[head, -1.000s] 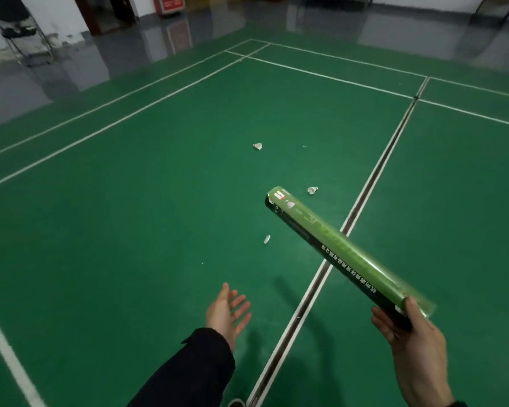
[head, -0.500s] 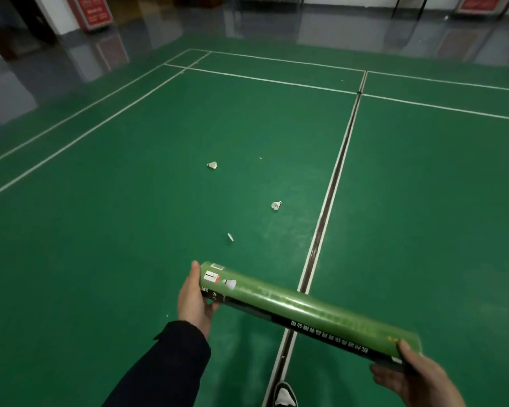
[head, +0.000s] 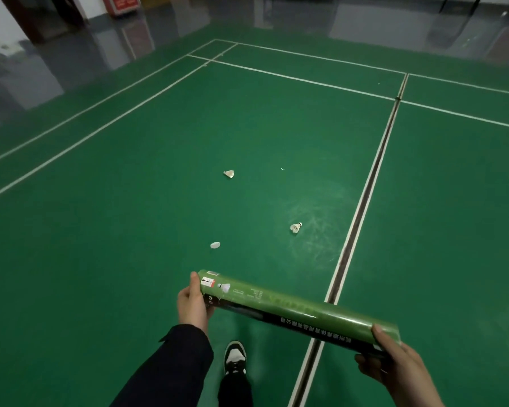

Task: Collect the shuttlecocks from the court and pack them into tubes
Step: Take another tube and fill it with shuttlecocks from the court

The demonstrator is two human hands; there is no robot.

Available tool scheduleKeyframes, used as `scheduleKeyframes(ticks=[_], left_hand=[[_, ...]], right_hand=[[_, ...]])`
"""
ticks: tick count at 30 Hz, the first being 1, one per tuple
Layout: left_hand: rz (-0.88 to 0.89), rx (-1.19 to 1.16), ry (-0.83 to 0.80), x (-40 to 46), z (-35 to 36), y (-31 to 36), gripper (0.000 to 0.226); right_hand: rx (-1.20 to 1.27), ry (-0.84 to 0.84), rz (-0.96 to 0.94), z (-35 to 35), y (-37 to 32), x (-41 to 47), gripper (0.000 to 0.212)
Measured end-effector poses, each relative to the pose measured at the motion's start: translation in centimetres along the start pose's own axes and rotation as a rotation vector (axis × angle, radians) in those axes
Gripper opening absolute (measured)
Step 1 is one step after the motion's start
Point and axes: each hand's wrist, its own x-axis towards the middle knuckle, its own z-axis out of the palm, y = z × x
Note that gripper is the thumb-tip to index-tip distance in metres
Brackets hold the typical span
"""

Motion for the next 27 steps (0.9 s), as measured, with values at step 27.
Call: scheduleKeyframes(ticks=[27], left_hand=[[-0.077, 0.342, 0.348, 46.5, 12.6, -1.8, 0.042]], right_hand=[[-0.186, -0.033, -0.018, 18.2, -7.7, 47.2, 0.108]])
